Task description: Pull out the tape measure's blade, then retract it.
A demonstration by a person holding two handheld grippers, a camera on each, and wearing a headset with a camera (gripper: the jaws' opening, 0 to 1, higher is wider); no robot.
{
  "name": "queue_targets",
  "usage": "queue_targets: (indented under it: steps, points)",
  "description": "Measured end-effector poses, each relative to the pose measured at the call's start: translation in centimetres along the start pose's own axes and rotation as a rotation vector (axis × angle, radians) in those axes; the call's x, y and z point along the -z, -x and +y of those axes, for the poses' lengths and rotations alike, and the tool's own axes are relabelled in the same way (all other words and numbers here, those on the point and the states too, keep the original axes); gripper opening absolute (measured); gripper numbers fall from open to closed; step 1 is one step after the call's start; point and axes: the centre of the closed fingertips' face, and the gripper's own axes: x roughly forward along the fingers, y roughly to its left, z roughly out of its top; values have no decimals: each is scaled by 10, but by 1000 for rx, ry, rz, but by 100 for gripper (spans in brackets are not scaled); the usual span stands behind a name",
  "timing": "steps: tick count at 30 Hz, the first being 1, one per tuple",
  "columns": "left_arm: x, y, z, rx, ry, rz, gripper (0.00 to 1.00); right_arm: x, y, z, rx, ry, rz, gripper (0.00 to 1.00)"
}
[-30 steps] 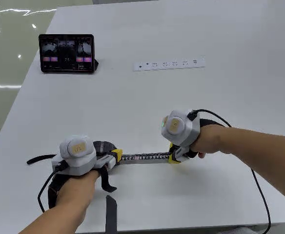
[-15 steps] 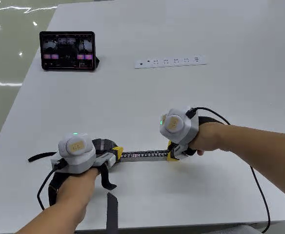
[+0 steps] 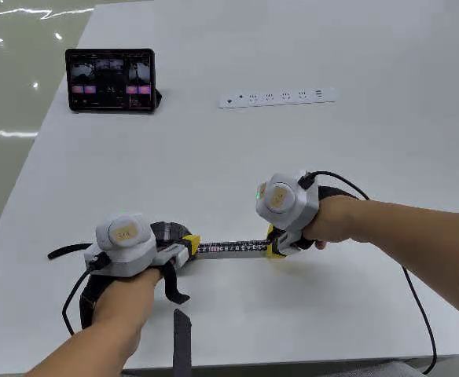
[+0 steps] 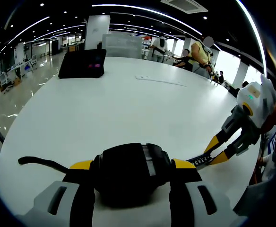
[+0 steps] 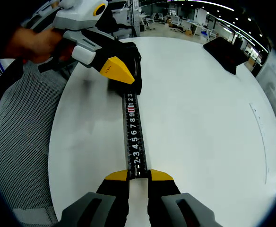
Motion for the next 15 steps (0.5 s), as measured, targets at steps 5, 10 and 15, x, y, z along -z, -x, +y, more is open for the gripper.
queue_targets:
  steps: [5, 10, 15]
  points:
    - [0, 0, 0, 2, 5, 0, 59, -2, -1, 0, -6, -39, -2, 11]
    - [0, 0, 1, 3, 5, 1, 59, -4, -2, 0, -8, -44, -4, 11]
    - [0, 0, 0, 5, 6, 2, 59, -6, -4, 0, 1, -22, -8, 11]
